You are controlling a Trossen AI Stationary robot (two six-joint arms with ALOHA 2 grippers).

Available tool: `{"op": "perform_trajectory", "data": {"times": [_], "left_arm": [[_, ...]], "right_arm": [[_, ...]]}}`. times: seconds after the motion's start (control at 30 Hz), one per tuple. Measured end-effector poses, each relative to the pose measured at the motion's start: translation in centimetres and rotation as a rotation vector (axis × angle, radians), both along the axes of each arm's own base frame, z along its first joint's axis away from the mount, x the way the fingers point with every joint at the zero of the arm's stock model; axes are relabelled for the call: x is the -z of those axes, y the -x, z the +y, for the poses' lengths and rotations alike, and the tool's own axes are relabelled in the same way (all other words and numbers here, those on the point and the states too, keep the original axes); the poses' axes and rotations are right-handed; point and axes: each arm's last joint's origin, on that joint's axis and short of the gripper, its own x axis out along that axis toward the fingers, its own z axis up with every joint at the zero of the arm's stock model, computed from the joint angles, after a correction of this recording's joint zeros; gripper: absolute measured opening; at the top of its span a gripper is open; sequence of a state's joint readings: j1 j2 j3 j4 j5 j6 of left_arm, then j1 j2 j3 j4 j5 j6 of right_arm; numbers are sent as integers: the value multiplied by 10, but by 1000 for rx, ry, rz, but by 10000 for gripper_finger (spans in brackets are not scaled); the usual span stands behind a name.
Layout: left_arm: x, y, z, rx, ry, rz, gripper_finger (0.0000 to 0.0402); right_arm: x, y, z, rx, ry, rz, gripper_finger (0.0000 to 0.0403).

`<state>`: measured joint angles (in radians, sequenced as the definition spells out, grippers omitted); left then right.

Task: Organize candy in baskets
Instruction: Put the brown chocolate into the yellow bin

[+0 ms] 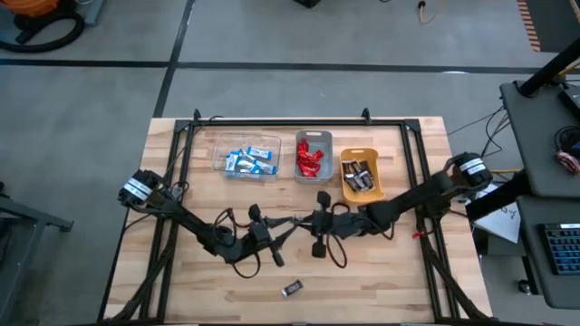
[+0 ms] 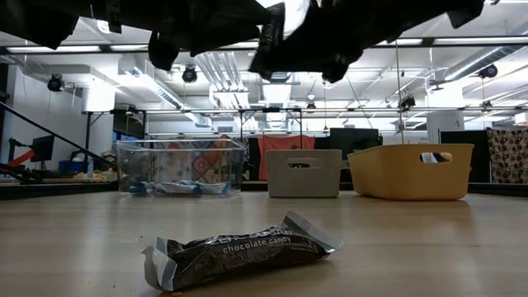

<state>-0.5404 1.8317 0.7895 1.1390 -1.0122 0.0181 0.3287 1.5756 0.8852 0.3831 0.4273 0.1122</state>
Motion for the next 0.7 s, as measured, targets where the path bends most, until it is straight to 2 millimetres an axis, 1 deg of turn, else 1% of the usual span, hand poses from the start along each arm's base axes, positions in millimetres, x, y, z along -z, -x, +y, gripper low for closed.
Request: {"op": "perform_trajectory", "data": {"times": [0.17,0.3,0.37,0.47,0.6,0.7], "left_arm": [[0,1,0,-7,-10,15,125],[0,1,0,-22,-12,25,126],[0,2,-1,-20,-6,23,126],[1,2,-2,-5,4,27,126],[2,2,-5,79,25,24,126],[5,0,-9,240,36,48,126]], "right_arm": [[-16,17,-11,90,36,169,12],[-32,39,-30,273,98,356,12],[-40,52,-44,388,106,451,12],[-49,70,-69,566,42,578,12],[-49,91,-103,779,-36,723,12],[-42,99,-125,828,-109,804,12]]}}
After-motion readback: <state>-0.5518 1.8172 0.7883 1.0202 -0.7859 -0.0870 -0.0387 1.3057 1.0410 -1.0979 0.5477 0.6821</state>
